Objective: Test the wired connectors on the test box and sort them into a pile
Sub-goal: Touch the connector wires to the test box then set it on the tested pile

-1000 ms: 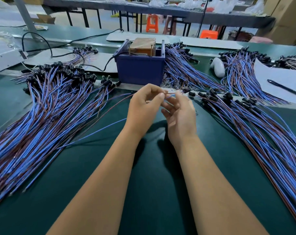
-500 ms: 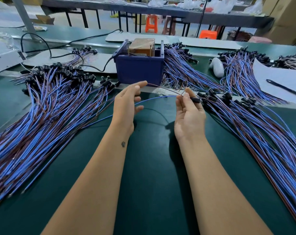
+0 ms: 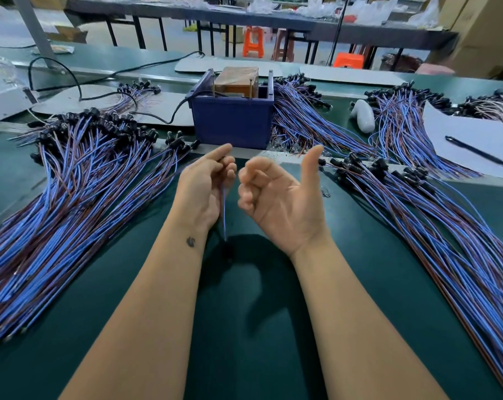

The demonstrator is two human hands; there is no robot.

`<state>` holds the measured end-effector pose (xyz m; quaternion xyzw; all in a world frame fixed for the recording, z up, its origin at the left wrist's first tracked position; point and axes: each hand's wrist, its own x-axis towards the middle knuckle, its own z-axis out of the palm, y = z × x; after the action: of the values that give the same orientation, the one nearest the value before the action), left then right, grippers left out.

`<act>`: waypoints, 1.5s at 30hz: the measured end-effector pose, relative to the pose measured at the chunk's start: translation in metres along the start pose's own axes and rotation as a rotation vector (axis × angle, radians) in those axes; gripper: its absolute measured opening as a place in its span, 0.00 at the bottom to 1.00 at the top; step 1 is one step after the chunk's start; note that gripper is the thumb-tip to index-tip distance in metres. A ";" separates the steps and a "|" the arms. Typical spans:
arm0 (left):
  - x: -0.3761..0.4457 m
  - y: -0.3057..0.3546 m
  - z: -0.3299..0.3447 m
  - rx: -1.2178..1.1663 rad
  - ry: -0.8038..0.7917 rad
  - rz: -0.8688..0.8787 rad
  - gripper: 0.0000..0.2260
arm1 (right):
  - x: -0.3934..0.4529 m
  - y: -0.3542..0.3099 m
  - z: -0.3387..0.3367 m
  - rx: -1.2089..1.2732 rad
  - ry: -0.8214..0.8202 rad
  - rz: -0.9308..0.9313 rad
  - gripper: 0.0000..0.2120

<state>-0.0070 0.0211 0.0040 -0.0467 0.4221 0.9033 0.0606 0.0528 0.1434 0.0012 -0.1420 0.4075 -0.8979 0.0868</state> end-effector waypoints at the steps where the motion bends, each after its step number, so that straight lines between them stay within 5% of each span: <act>1: -0.003 0.002 0.000 -0.007 -0.081 -0.013 0.16 | 0.001 -0.002 -0.003 0.032 0.075 -0.024 0.35; 6: -0.020 -0.002 0.003 0.377 -0.594 -0.146 0.18 | 0.008 -0.002 -0.014 -0.354 0.425 -0.035 0.22; 9: -0.023 -0.009 0.005 0.671 -0.684 -0.203 0.12 | 0.007 0.000 -0.007 -0.402 0.487 -0.016 0.14; 16: -0.024 -0.007 0.001 0.623 -0.875 -0.295 0.14 | 0.004 -0.003 -0.008 -0.271 0.470 -0.079 0.03; 20: -0.019 -0.008 0.000 0.604 -0.762 -0.265 0.17 | 0.006 -0.002 -0.009 -0.142 0.509 -0.139 0.06; 24: -0.006 -0.010 0.001 0.522 -0.161 -0.014 0.18 | 0.007 -0.006 -0.015 0.005 0.511 -0.236 0.11; 26: 0.002 -0.009 -0.001 0.474 -0.026 0.024 0.15 | 0.007 -0.006 -0.015 -0.023 0.475 -0.229 0.12; 39: -0.010 -0.008 0.002 0.729 -0.261 0.047 0.16 | 0.011 0.009 -0.008 -0.421 0.460 -0.166 0.15; 45: -0.006 -0.021 0.005 0.678 -0.043 0.166 0.15 | 0.011 0.009 -0.009 -0.560 0.502 -0.143 0.23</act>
<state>0.0013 0.0377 -0.0078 0.0299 0.6991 0.7144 0.0079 0.0402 0.1411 -0.0096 0.0363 0.6346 -0.7625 -0.1208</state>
